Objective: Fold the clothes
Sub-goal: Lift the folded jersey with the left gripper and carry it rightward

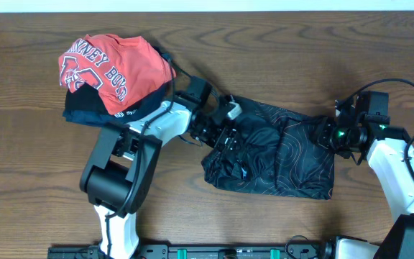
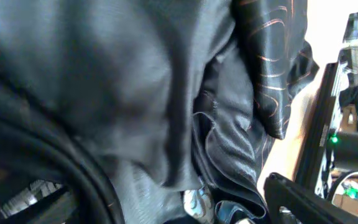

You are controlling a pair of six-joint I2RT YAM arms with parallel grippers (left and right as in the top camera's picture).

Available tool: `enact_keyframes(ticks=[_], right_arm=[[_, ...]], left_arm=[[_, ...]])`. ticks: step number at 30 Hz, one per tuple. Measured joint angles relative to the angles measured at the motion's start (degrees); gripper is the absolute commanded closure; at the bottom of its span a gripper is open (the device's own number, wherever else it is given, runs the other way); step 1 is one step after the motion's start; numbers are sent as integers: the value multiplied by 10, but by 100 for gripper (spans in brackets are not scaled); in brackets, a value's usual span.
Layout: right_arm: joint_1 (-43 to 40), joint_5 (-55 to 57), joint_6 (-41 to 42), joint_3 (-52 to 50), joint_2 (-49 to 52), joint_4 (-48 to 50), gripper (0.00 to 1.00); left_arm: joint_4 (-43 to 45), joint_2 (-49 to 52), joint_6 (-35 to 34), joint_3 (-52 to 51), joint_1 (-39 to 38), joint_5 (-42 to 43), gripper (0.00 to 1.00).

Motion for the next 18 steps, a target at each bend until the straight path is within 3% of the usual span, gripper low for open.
enact_keyframes(ticks=[1, 7, 14, 16, 18], right_arm=[[0, 0, 0, 0, 0, 1, 99], [0, 0, 0, 0, 0, 2, 99], [0, 0, -1, 0, 0, -2, 99], [0, 0, -2, 0, 0, -2, 99], [-4, 1, -4, 0, 0, 0, 99]], left_arm=[[1, 1, 0, 0, -4, -1, 25], [16, 3, -26, 0, -23, -19, 30], [41, 4, -110, -1, -37, -69, 71], [41, 7, -125, -2, -37, -82, 91], [41, 11, -135, -4, -37, -92, 94]])
